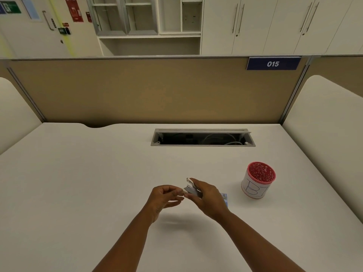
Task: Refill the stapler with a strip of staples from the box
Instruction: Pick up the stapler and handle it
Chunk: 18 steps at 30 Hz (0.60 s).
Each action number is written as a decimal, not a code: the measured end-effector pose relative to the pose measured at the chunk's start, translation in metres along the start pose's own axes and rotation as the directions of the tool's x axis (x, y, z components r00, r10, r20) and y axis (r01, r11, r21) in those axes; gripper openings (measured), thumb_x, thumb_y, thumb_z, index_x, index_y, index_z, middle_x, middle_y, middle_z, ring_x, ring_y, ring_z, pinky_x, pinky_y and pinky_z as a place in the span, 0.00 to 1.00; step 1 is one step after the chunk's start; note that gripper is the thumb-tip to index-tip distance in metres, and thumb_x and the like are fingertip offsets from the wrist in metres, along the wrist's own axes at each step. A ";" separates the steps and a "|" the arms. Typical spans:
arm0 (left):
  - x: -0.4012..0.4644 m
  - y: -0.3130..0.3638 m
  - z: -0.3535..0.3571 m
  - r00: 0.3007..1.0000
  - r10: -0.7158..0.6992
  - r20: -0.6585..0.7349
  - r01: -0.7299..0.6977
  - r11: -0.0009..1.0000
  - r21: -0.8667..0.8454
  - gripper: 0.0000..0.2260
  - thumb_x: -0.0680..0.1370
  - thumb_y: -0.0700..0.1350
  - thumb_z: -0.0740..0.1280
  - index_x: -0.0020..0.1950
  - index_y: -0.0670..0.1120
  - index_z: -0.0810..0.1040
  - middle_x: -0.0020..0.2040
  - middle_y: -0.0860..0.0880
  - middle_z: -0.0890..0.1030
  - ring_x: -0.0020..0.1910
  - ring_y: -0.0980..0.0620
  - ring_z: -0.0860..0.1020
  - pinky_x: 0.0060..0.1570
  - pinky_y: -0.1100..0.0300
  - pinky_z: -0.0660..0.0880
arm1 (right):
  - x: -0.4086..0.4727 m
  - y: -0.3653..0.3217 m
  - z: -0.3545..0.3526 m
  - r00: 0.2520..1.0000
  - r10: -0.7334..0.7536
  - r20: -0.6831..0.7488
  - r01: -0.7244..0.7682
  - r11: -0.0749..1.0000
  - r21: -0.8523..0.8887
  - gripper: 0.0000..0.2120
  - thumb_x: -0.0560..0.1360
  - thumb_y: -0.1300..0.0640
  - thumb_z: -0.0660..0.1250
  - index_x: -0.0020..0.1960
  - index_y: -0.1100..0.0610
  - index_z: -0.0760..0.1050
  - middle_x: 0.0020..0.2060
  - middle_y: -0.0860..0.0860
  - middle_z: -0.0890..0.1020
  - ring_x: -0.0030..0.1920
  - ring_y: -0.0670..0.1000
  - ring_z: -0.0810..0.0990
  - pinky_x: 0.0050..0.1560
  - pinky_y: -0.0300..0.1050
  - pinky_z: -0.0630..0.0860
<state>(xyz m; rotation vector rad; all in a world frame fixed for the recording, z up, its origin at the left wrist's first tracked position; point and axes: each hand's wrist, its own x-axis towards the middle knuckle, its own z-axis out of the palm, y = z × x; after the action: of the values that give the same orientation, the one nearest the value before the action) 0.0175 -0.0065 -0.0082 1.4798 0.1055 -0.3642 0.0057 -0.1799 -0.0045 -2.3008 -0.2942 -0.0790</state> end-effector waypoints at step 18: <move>-0.001 0.005 0.011 1.000 -0.027 -0.004 0.027 0.999 -0.039 0.07 0.74 0.48 0.67 0.42 0.46 0.84 0.37 0.50 0.87 0.40 0.51 0.85 0.36 0.64 0.80 | 0.004 -0.008 0.004 0.993 0.108 -0.044 -0.105 0.992 0.076 0.21 0.74 0.48 0.65 0.64 0.54 0.71 0.55 0.52 0.82 0.52 0.49 0.80 0.51 0.38 0.73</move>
<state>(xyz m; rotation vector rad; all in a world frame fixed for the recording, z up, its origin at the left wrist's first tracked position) 0.0161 -0.0168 -0.0017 1.4423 0.1352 -0.3791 0.0073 -0.1707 -0.0011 -2.2340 -0.1467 -0.0681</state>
